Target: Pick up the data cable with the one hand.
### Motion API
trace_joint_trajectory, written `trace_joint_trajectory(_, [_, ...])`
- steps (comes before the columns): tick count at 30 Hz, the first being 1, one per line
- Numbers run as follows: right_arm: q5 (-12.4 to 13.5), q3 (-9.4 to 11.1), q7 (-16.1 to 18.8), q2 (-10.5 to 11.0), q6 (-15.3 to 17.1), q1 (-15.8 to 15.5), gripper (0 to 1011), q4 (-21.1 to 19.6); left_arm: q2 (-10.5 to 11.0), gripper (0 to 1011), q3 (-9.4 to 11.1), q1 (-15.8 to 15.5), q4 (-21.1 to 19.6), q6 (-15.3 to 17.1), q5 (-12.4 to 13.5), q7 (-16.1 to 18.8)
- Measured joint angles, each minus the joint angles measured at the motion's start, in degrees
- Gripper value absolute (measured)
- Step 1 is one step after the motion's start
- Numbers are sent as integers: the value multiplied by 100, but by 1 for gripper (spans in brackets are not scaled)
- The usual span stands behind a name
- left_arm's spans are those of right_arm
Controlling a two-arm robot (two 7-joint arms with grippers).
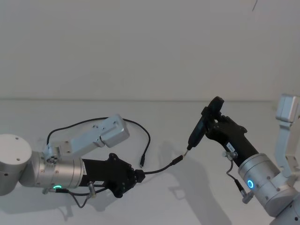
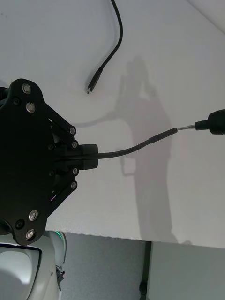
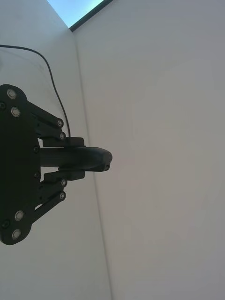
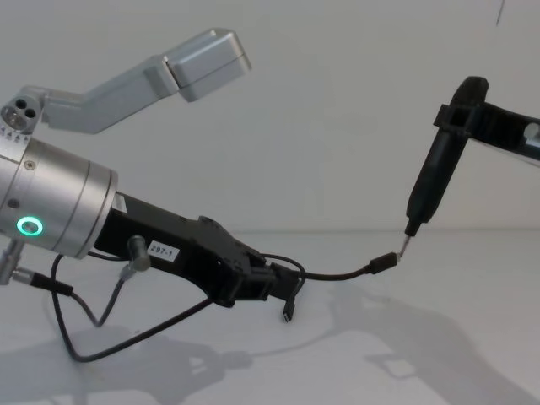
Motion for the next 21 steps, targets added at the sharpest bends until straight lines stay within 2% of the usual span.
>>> trace_joint_trajectory(21, [2, -18, -25, -12, 18, -5, 279, 8, 0, 44, 0, 0, 0, 0, 0, 0])
